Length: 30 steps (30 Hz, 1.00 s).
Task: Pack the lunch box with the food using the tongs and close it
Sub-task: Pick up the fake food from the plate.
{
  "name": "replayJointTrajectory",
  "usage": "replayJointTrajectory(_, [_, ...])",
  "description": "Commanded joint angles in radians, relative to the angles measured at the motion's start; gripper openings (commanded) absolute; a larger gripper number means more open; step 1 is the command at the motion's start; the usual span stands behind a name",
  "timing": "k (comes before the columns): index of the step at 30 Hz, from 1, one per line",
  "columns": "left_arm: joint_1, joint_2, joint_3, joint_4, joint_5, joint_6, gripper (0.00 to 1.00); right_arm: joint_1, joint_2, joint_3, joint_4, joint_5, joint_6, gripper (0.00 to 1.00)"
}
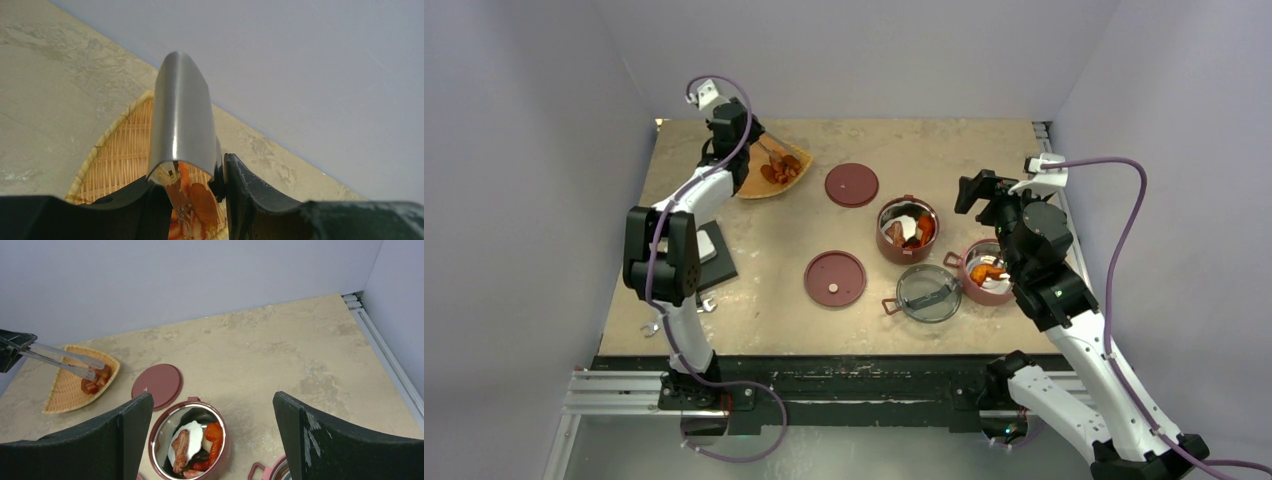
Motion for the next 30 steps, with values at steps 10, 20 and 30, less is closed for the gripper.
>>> replayJointTrajectory(10, [0.041, 0.088, 0.087, 0.057, 0.079, -0.044, 0.38, -0.004, 0.001, -0.003, 0.028, -0.015, -0.010, 0.93])
replayJointTrajectory(20, [0.042, 0.120, 0.082, 0.083, 0.129, -0.094, 0.33, -0.004, -0.002, -0.004, 0.026, -0.013, -0.007, 0.93])
replayJointTrajectory(30, [0.044, 0.057, 0.029, 0.126, 0.131, -0.122, 0.21, -0.004, -0.010, -0.007, 0.025, -0.014, -0.003, 0.93])
